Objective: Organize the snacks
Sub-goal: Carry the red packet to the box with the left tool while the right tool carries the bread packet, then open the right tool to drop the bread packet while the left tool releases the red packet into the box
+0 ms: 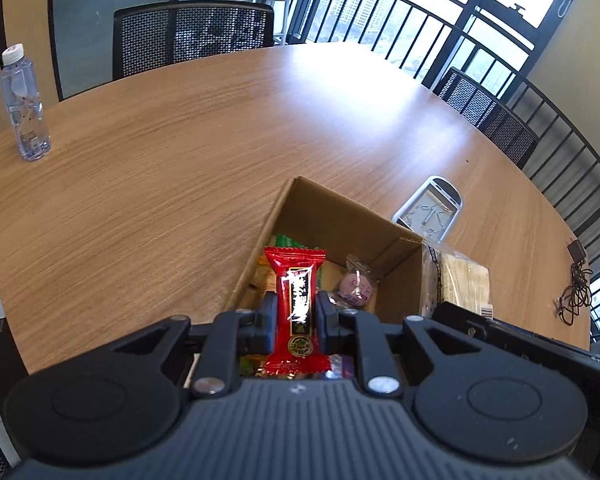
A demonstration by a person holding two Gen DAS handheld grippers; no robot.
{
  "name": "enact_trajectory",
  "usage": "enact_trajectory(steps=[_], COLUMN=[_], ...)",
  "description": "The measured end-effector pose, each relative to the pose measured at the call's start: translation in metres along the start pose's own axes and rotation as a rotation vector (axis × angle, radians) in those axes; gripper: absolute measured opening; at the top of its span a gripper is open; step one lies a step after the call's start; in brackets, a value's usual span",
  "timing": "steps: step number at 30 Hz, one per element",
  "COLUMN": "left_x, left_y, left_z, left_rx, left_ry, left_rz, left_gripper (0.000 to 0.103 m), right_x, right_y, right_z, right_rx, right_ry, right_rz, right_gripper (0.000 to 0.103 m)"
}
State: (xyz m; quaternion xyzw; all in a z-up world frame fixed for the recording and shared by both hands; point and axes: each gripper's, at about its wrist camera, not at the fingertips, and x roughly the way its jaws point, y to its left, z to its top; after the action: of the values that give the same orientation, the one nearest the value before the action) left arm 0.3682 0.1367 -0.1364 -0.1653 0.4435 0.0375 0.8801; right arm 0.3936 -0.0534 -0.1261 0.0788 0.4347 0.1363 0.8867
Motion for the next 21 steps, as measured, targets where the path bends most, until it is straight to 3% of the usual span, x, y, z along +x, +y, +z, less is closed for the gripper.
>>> enact_trajectory(steps=[3, 6, 21], left_x=[0.002, 0.005, 0.029], left_y=[0.008, 0.013, -0.019], left_z=[0.002, 0.004, 0.021], left_rx=[-0.015, -0.020, 0.045], left_ry=[0.003, 0.007, 0.023], left_rz=[0.008, 0.013, -0.063], left_gripper=[0.019, 0.019, 0.019], right_x=[0.010, 0.019, -0.006], right_y=[0.004, 0.005, -0.030], right_z=[0.002, 0.000, -0.012], right_rx=[0.003, 0.011, 0.081], right_ry=[0.007, 0.027, 0.023], right_rz=[0.015, -0.001, -0.021], right_gripper=[0.044, 0.056, 0.059])
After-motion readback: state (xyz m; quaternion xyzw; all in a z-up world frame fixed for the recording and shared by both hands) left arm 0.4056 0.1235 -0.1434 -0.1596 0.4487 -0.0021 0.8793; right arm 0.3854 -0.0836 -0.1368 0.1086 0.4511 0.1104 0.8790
